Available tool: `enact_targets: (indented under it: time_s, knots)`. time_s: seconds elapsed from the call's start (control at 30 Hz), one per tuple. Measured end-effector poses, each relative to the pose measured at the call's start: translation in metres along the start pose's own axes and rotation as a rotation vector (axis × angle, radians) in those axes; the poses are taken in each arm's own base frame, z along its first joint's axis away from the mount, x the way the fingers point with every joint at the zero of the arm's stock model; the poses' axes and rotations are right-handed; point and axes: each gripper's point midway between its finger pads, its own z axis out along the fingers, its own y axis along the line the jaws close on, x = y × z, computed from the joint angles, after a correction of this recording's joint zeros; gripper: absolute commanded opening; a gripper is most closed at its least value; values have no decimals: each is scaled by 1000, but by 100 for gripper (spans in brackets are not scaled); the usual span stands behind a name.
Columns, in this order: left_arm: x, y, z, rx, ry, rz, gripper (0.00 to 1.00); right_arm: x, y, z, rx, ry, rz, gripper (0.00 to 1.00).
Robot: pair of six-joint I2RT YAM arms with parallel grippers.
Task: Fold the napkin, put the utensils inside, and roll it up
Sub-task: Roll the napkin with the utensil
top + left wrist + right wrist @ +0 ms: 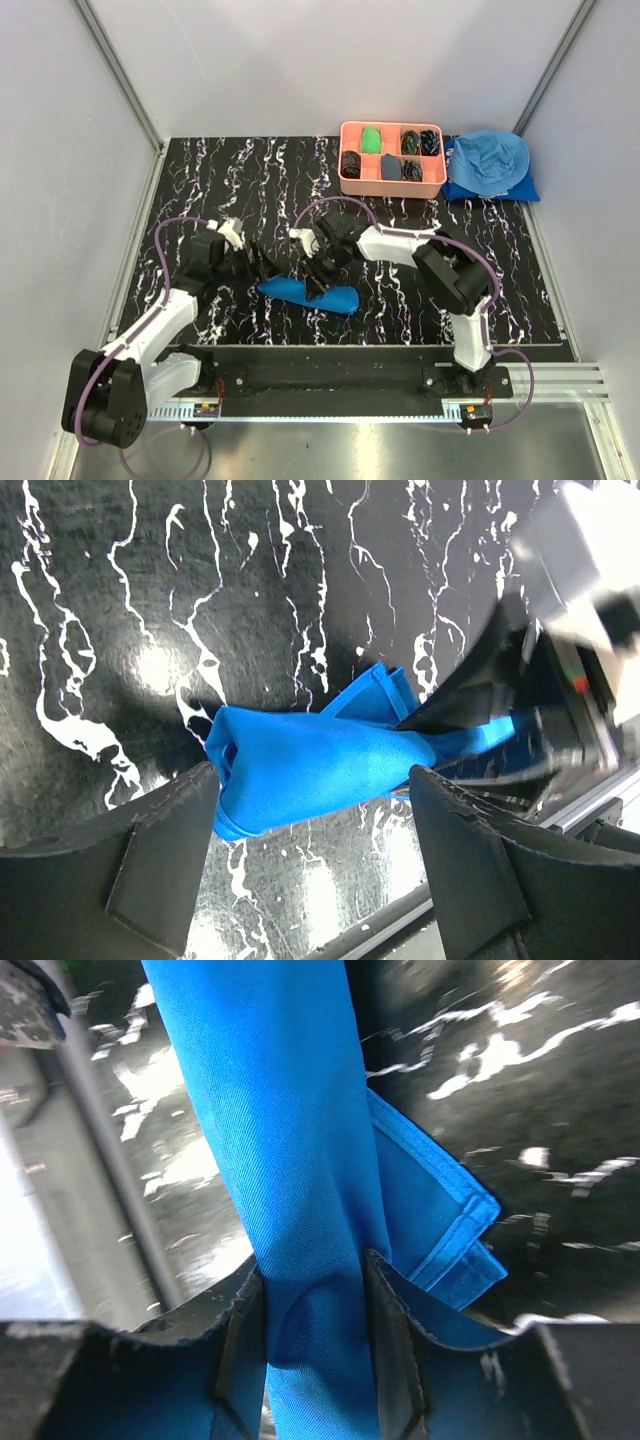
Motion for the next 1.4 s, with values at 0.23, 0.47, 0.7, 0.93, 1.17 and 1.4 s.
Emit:
enact_targets:
  time_s: [0.23, 0.47, 0.7, 0.93, 1.17, 1.4]
  knots:
    - [8, 4, 2, 21, -28, 2, 74, 12, 17, 2, -241, 60, 148, 43]
    - [11, 6, 8, 41, -35, -8, 57, 15, 16, 0, -409, 80, 308, 43]
    - [18, 8, 16, 62, -14, -19, 53, 14, 11, -1, -496, 97, 439, 44]
    - [26, 8, 24, 86, 10, -37, 28, 10, 5, -3, -532, 100, 512, 47]
    - [39, 15, 34, 74, 70, -73, 0, 3, 1, -6, -534, 99, 554, 61]
    - [38, 16, 39, 59, 103, -92, 0, -9, -2, -16, -441, 76, 519, 81]
